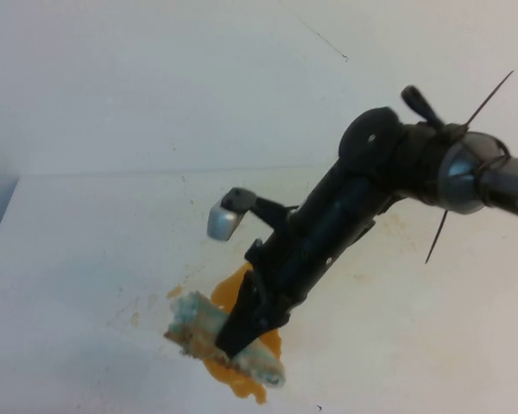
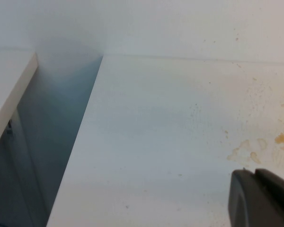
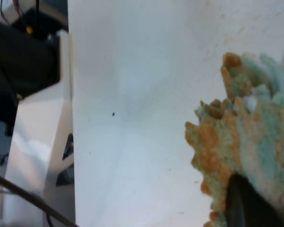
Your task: Wipe the table
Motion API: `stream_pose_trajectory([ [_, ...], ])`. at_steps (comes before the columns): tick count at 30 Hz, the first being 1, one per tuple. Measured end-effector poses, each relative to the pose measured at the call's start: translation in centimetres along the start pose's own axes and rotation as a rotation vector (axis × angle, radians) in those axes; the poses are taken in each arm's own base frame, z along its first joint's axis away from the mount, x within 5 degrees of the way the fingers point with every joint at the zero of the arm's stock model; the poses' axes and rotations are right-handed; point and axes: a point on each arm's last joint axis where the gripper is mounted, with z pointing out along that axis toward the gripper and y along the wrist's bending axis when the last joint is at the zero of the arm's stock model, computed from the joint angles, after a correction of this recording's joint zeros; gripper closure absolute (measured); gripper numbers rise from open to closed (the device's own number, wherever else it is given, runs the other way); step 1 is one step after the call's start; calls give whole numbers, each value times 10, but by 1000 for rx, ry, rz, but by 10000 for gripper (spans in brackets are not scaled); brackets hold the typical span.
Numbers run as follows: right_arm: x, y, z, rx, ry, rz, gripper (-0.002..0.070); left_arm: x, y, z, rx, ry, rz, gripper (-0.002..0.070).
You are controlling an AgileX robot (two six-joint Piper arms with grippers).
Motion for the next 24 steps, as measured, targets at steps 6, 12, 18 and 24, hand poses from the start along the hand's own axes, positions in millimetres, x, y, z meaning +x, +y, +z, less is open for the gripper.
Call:
stream_pose_trajectory([
  [6,7,5,30,6,144,-23,633,0,0,0,0,0,0,675],
  [12,12,2,30,38,192,-4,471,0,0,0,0,0,0,675],
  [18,12,1,29,42,196,3,366,0,0,0,0,0,0,675],
  [24,7,3,28,47,186,-11,358,0,0,0,0,0,0,675],
])
